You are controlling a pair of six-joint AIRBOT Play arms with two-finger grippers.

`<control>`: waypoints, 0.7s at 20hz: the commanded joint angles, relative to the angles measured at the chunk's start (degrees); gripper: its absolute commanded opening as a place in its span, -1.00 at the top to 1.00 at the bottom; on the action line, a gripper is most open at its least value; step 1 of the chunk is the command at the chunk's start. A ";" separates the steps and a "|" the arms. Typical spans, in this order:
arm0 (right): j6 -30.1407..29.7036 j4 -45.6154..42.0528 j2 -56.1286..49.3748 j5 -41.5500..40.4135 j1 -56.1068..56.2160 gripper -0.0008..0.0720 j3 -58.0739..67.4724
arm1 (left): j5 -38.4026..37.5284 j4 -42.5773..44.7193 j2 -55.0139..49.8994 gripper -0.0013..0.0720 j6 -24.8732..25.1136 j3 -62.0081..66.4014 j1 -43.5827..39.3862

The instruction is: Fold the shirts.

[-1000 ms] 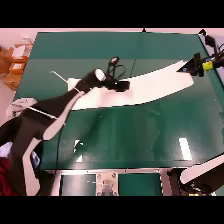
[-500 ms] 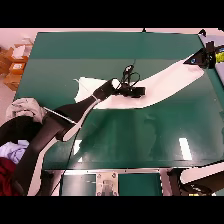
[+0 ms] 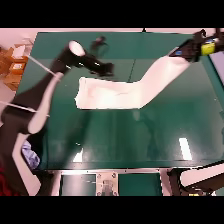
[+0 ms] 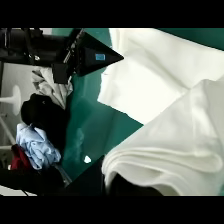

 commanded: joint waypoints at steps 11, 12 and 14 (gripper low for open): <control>-1.90 5.07 -22.82 -60.76 46.38 -0.35 -5.97 | -17.86 8.28 7.76 0.90 3.56 0.13 24.26; -4.57 5.84 -23.87 -60.78 46.95 -0.43 -5.33 | -17.86 8.50 7.76 0.90 3.93 0.13 24.39; -6.40 4.17 -22.80 -56.02 44.09 -0.43 -5.09 | -17.88 8.41 7.76 0.90 4.55 0.13 24.37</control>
